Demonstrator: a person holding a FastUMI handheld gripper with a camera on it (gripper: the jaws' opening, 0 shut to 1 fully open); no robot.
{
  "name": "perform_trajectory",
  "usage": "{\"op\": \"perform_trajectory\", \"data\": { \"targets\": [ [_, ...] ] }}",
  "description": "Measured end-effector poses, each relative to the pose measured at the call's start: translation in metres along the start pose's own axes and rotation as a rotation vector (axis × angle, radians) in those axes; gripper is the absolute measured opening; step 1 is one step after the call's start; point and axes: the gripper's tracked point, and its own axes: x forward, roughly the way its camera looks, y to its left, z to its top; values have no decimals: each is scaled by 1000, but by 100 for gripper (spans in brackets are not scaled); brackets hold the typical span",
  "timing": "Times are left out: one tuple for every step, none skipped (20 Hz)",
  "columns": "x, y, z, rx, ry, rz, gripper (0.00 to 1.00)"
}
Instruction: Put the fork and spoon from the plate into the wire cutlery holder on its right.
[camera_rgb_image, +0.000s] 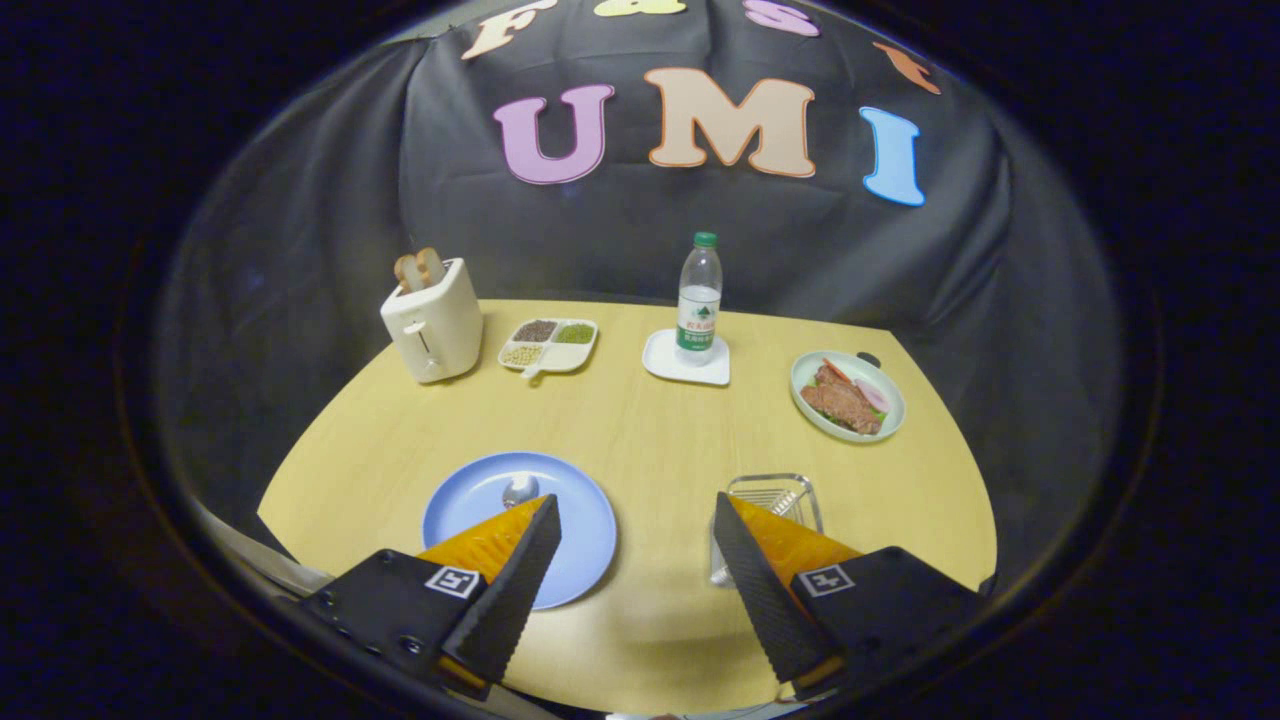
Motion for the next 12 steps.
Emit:
{"op": "perform_trajectory", "data": {
  "targets": [
    [1,8,-2,9,-10,-2,98],
    [3,17,-6,17,-18,2,99],
    [6,27,-11,20,-21,6,99],
    [9,37,-18,22,-21,10,99],
    [12,46,-24,22,-15,18,99],
    [15,55,-29,24,-11,24,99],
    [18,62,-35,25,-2,26,99],
    [21,66,-38,27,-1,19,99],
    [24,72,-43,35,2,18,99],
    [28,79,-48,43,11,21,99],
    [32,84,-54,49,20,24,99],
    [35,88,-58,52,27,22,99]
  ]
}}
